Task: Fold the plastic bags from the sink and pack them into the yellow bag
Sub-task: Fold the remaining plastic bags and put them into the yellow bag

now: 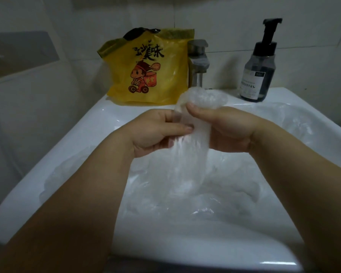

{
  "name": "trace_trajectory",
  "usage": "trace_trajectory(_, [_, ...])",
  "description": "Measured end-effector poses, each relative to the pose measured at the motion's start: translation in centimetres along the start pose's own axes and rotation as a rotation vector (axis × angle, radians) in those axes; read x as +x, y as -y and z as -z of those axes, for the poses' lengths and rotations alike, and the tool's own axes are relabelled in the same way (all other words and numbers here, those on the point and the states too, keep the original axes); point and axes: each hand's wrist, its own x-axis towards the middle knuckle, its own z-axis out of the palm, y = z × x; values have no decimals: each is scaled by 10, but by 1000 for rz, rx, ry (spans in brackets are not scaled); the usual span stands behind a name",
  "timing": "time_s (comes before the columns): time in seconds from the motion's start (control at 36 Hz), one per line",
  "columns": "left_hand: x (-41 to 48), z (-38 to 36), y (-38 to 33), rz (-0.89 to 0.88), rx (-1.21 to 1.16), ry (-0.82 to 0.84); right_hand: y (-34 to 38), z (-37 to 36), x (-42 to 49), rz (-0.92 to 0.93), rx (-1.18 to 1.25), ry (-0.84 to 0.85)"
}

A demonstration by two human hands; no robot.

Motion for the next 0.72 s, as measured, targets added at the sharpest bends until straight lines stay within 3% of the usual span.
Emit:
trace_trajectory(0.11, [2, 4, -3, -17, -148, -206, 3, 1, 2, 58, 86, -180])
trace_trajectory(0.19, [5, 7, -2, -2, -198, -262, 4, 3, 4, 105, 135, -314])
trace_trajectory(0.36, [1, 4, -5, 70, -317, -51, 2, -5, 2, 106, 89, -306])
trace_trajectory(0.47, [3, 3, -4, 157, -364, -246, 3, -8, 4, 152, 92, -297])
trace_trajectory(0.53, [5, 11, -4, 195, -540, -382, 3, -9, 3, 196, -66, -359])
trace_trajectory(0.61, [9, 21, 0, 234, -743, -464, -3, -13, -1, 290, -611, -366])
trace_trajectory(0.72, [9, 18, 2, 324, -678, -417, -9, -24, -2, 434, -913, -300])
